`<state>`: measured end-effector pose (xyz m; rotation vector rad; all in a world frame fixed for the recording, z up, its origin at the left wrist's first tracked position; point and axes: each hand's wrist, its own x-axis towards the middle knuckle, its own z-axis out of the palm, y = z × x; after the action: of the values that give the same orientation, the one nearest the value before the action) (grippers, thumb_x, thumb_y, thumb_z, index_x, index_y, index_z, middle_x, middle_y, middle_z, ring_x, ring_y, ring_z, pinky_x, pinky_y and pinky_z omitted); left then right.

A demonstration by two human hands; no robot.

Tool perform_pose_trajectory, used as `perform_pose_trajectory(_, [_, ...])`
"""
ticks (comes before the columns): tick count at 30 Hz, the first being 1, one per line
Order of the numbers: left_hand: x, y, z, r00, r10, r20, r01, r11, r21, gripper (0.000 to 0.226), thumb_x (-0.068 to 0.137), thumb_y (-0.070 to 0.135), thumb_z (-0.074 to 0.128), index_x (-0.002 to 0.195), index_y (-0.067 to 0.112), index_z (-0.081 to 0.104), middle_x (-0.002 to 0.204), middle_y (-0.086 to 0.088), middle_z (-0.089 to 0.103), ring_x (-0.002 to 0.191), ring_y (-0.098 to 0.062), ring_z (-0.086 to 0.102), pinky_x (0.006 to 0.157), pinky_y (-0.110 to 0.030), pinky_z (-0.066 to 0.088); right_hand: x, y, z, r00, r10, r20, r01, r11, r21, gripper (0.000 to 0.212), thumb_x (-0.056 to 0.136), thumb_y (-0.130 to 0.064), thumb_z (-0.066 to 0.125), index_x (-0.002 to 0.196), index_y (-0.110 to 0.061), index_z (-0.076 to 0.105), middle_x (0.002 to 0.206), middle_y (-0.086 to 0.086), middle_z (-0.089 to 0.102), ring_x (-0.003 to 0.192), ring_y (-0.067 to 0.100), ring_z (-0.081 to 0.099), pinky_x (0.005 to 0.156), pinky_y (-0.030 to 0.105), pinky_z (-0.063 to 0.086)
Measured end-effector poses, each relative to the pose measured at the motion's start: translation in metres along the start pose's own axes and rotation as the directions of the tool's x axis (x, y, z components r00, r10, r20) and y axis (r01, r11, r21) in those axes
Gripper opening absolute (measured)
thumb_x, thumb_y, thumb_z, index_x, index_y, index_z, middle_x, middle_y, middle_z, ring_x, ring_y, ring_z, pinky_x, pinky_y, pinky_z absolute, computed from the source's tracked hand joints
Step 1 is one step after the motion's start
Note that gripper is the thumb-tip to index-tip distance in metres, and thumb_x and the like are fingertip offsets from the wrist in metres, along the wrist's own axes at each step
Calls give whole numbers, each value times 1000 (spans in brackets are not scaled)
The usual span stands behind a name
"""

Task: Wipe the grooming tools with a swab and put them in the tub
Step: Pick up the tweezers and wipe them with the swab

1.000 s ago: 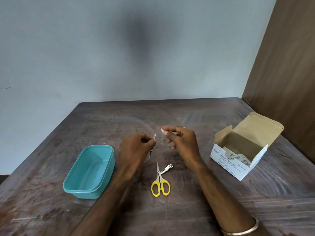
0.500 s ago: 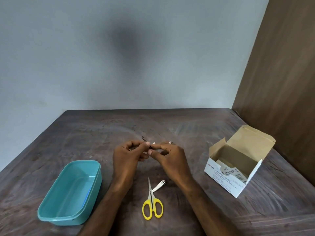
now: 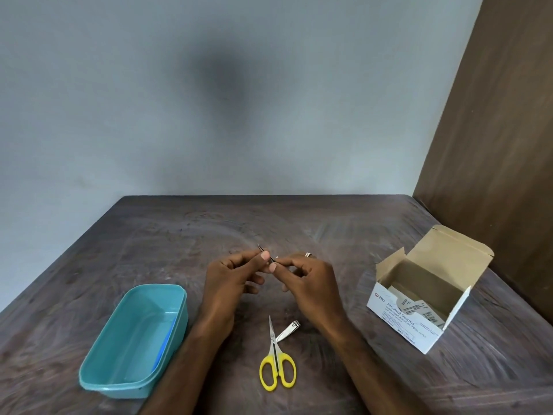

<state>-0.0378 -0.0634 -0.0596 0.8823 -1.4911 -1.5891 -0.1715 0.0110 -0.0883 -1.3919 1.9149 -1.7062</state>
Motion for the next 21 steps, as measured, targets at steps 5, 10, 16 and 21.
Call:
perform_pose_trajectory(5, [2,-2,-2,999,-5,46,5,1000,-11,16,85,26,73,98,18,79,79,-3,72,68,-14,62,61,-30,52,0,-3,-2,1000,-8,-26,8,1000,0,9,85,-28,77,86,-20,80,75,-11,71,64,10,67,60,18,47])
perform_pose_trajectory(10, [4,-3,-3,998,-14,60,15,1000,-11,17,84,25,73,98,17,78,86,-3,75,72,-15,63,64,-31,53,-1,-6,-2,999,-30,-35,30,1000,-3,5,84,-25,77,84,-21,80,75,-10,70,62,11,66,59,22,49])
perform_pose_trajectory(16, [5,0,-1,1000,-23,19,25,996,-89,17,85,23,72,99,15,77,84,-3,75,74,-17,63,63,-32,53,-1,-8,-3,997,-54,-46,53,998,-23,4,84,-21,77,81,-20,79,71,-10,69,61,9,66,60,22,49])
perform_pose_trajectory(21, [5,5,-1,992,-26,-121,1,979,-203,19,85,26,71,96,12,77,80,-5,73,70,-18,63,59,-30,55,0,-7,-3,1000,4,-21,-5,1000,-5,5,83,-25,80,85,-20,80,74,-9,71,64,8,68,62,19,50])
